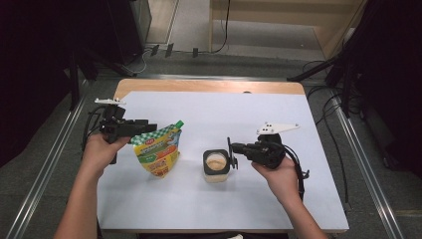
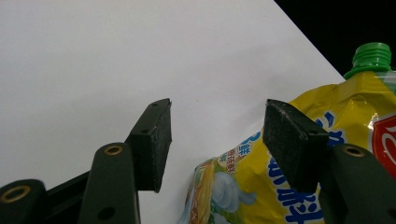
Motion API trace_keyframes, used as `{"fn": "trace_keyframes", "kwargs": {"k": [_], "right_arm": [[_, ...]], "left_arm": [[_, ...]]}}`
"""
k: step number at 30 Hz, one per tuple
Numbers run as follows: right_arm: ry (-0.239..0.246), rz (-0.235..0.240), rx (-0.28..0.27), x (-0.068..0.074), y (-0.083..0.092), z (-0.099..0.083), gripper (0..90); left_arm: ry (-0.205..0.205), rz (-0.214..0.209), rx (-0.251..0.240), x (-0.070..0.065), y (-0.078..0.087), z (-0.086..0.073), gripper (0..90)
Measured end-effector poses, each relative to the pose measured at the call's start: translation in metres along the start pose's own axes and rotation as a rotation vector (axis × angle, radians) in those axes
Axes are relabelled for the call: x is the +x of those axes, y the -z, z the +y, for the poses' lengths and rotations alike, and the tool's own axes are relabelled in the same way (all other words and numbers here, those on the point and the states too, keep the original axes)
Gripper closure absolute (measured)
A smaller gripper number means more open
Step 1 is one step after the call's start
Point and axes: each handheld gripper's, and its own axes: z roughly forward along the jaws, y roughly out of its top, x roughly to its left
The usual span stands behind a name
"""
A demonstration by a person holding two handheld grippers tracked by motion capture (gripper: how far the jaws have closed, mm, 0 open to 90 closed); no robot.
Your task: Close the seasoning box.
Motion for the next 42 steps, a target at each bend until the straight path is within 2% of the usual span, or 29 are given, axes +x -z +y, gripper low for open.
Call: {"fn": "trace_keyframes", "kwargs": {"k": [2, 6, 12, 21, 23, 31, 36, 42], "right_arm": [[-0.014, 0.016, -0.005, -0.001, -0.002, 0.0, 90.0], [-0.008, 0.019, 0.008, 0.004, -0.008, 0.0, 90.0], [0.039, -0.003, 0.053, 0.011, -0.019, -0.002, 90.0], [0.064, 0.016, 0.117, 0.021, -0.039, -0.01, 90.0], [0.071, 0.024, 0.114, 0.023, -0.041, -0.01, 89.9], [0.078, 0.021, 0.102, 0.025, -0.041, -0.01, 82.3], [0.101, 0.019, 0.085, 0.026, -0.039, -0.009, 69.8], [0.118, 0.008, 0.077, 0.023, -0.035, -0.01, 61.2]], "left_arm": [[0.013, 0.004, 0.0, 0.001, 0.001, 0.0, 42.2], [0.01, 0.005, -0.008, 0.002, 0.003, 0.0, 42.3], [0.013, 0.005, -0.005, 0.002, 0.003, 0.0, 42.2], [0.013, 0.0, -0.001, 0.002, 0.001, 0.0, 42.2], [0.019, -0.002, -0.002, 0.002, 0.001, 0.0, 42.2], [0.023, -0.01, -0.009, 0.001, 0.002, 0.0, 41.5], [0.021, -0.009, 0.008, 0.001, -0.001, 0.0, 41.2], [0.021, -0.01, 0.015, 0.001, -0.002, 0.0, 41.0]]}}
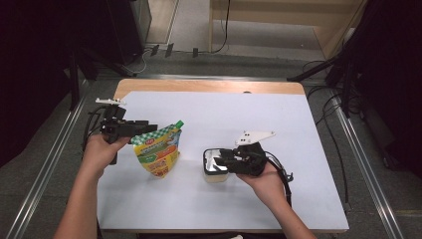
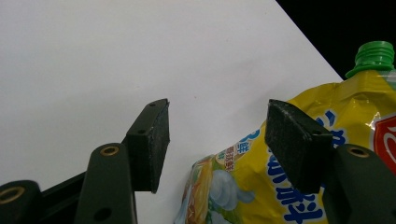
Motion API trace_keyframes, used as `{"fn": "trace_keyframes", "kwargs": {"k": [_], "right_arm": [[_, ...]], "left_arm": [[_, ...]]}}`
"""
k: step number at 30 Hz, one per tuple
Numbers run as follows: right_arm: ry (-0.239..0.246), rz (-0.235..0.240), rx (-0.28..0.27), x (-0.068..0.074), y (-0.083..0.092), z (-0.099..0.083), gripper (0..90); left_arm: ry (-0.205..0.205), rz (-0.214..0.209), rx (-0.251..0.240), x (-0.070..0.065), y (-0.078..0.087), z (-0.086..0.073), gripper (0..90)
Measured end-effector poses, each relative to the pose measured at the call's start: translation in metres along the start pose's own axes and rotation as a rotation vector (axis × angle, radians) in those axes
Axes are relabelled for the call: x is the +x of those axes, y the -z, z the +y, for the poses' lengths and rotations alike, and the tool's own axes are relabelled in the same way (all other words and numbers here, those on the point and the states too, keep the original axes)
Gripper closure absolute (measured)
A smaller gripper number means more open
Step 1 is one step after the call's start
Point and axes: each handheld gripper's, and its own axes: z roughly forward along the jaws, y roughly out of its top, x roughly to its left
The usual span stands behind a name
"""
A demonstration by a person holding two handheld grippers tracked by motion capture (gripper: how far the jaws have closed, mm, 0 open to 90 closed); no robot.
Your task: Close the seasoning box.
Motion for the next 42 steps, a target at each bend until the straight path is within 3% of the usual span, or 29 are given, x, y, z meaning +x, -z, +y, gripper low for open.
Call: {"fn": "trace_keyframes", "kwargs": {"k": [11, 22, 34, 42], "right_arm": [[-0.028, -0.03, -0.051, -0.017, 0.016, -0.004, 52.0], [-0.018, -0.139, -0.074, -0.039, 0.04, -0.022, 43.6], [-0.084, -0.226, -0.099, -0.068, 0.069, -0.044, 36.0], [-0.121, -0.275, -0.096, -0.083, 0.076, -0.057, 33.2]], "left_arm": [[0.001, 0.005, 0.002, 0.001, 0.0, -0.001, 40.9], [0.006, 0.004, 0.002, 0.002, -0.002, -0.002, 40.2], [0.008, 0.005, 0.007, 0.003, -0.003, -0.003, 40.2], [0.01, 0.007, 0.014, 0.005, -0.007, -0.003, 40.2]]}}
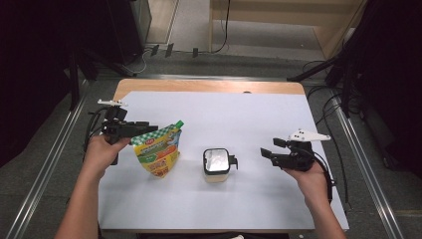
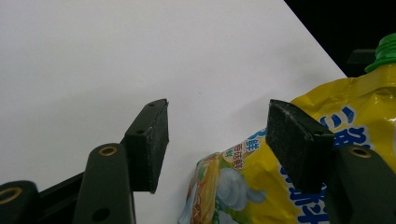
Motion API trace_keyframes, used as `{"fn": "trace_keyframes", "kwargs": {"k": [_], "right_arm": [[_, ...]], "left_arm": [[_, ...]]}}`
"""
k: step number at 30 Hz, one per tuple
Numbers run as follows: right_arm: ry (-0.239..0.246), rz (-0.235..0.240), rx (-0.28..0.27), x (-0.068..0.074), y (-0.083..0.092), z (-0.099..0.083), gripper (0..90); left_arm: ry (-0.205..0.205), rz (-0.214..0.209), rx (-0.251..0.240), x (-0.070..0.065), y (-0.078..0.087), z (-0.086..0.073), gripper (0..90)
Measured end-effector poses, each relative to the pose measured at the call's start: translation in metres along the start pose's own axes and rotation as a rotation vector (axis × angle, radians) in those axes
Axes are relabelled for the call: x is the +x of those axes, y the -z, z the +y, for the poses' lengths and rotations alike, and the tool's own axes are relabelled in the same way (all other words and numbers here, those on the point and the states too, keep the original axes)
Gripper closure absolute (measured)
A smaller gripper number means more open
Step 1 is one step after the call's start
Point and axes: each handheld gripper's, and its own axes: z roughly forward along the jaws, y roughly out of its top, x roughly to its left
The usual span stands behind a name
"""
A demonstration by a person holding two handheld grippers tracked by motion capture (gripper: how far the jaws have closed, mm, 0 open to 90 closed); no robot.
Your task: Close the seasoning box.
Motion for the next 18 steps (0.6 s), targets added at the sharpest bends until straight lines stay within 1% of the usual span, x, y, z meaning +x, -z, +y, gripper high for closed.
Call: {"fn": "trace_keyframes", "kwargs": {"k": [3, 10, 11, 14, 18], "right_arm": [[-0.013, -0.014, 0.005, -0.006, 0.0, -0.004, 33.1], [-0.036, -0.039, 0.009, -0.014, 0.002, -0.01, 32.7], [-0.04, -0.05, 0.01, -0.015, 0.002, -0.011, 32.7], [-0.022, -0.055, 0.018, -0.017, 0.0, -0.013, 31.5], [-0.022, -0.05, 0.022, -0.018, -0.001, -0.014, 30.6]], "left_arm": [[0.002, 0.001, 0.003, 0.001, -0.002, 0.0, 40.2], [0.0, 0.001, 0.015, 0.002, -0.006, -0.001, 40.1], [0.003, 0.001, 0.016, 0.002, -0.007, -0.001, 40.0], [0.004, 0.0, 0.02, 0.002, -0.008, -0.002, 39.8], [0.008, -0.001, 0.023, 0.003, -0.01, -0.002, 39.4]]}}
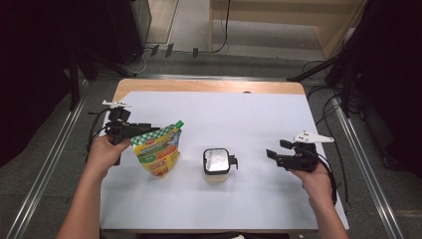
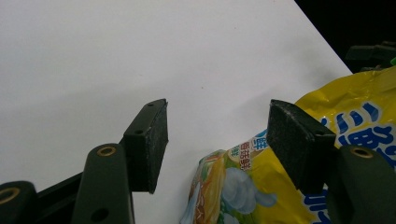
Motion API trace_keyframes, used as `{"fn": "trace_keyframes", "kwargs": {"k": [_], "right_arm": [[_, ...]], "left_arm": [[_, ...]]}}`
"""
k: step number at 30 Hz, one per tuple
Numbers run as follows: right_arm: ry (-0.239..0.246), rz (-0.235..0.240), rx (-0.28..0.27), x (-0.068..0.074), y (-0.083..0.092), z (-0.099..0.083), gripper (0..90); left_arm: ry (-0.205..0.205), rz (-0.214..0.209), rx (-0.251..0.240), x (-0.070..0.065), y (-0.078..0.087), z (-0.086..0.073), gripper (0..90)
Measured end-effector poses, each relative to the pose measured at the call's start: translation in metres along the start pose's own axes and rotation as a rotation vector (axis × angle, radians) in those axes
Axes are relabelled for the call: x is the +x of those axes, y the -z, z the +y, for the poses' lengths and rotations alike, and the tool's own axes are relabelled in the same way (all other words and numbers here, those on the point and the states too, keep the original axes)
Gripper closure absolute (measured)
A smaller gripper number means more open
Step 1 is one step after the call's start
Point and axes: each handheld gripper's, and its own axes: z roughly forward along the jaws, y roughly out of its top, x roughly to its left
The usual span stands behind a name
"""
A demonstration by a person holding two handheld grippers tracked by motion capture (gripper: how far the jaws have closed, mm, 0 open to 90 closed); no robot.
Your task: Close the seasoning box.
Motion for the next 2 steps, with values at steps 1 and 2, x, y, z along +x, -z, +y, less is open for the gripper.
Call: {"fn": "trace_keyframes", "kwargs": {"k": [1, 2], "right_arm": [[-0.002, 0.0, -0.001, -0.0002, -0.0002, -0.0001, 30.5], [-0.004, -0.003, -0.002, -0.0007, -0.0003, -0.0003, 30.5]], "left_arm": [[0.001, 0.0, 0.003, 0.0001, -0.0004, -0.0001, 39.4], [0.002, -0.001, 0.002, 0.0001, -0.0007, -0.0001, 39.4]]}}
